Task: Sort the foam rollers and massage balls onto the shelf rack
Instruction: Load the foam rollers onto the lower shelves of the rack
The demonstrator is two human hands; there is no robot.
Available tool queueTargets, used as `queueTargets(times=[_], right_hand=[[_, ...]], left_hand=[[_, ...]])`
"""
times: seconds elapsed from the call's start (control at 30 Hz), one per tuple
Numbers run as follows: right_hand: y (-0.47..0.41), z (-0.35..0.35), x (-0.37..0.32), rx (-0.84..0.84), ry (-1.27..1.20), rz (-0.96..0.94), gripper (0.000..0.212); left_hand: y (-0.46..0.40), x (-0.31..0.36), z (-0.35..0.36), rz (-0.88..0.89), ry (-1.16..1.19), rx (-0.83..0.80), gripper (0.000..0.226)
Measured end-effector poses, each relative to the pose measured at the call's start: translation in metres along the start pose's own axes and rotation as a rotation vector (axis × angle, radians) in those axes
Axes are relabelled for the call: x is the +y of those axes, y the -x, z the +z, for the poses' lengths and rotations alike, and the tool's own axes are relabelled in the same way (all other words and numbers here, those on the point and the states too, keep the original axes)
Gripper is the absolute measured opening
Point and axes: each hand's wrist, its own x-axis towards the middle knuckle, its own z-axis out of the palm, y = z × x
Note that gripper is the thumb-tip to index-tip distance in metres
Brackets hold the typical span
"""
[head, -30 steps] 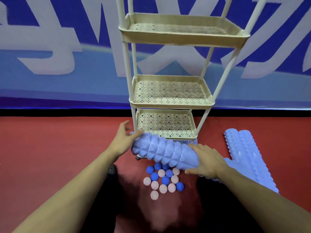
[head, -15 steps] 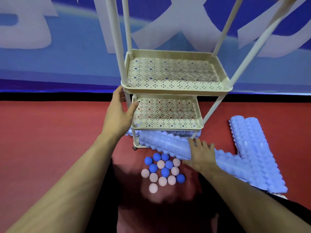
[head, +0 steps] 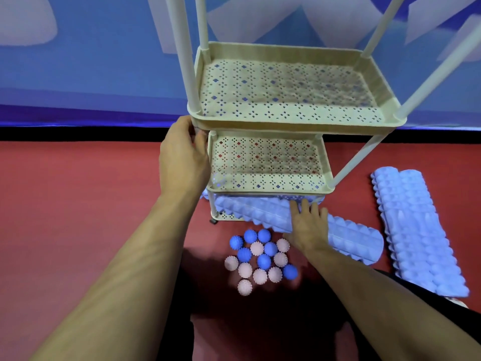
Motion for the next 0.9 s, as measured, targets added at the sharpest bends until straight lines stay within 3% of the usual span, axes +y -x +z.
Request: queueTargets(times=[0.27,0.53,0.73,0.9], right_hand=[[-0.005,-0.013,-0.014,0.108,-0.222,0.058,0.095],[-0.022,-0.006,-0.042,0.129,-0.135,-0.083,0.075],[-0.037,-0.016,-0.067,0.037,-0.095,-0.149,0.050],[-0.058,-0.024,-0.088,-0.041,-0.263,-0.247,0.053]], left_hand=[[0.004,0.004,0.001,-0.007,0.013,-0.016,0.018],[0.006,0.000,0.001,-0.001,0.015,-0.017,0.018],[0.007,0.002,0.001,-0.002,0.020,-0.018,0.018],[0.007,0.002,0.002,0.000,0.017,-0.019,0.017]])
